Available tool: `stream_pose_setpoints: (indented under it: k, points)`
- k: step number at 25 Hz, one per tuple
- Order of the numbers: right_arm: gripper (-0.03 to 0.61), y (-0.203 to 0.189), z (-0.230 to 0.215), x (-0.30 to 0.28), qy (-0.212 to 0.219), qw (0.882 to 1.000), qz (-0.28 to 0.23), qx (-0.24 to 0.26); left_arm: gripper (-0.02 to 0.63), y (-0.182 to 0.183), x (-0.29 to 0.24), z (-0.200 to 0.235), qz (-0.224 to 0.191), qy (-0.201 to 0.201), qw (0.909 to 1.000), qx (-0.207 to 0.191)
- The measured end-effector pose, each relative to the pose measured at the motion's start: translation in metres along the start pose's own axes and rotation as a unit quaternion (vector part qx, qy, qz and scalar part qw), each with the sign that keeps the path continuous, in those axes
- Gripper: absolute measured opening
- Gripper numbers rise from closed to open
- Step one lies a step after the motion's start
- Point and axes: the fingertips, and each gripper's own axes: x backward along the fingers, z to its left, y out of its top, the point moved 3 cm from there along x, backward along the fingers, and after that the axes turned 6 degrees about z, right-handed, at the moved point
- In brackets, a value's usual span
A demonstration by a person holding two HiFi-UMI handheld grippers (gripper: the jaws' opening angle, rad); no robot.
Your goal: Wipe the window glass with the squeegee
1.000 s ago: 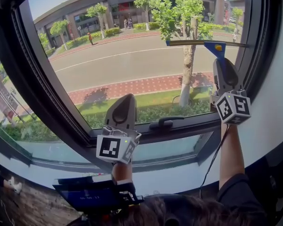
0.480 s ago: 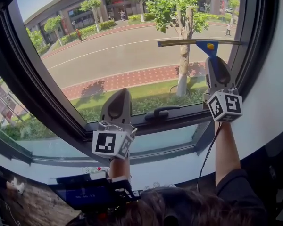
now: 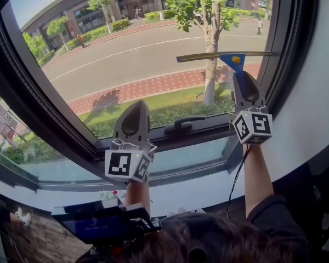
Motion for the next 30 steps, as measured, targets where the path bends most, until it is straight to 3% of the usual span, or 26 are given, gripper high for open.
stream_pose_setpoints:
  k: [30]
  points:
    - [0.143, -0.100, 0.007, 0.040, 0.001, 0.991, 0.130, -0.016, 0.002, -0.012, -0.002, -0.004, 0.029, -0.006, 0.9992, 0.026]
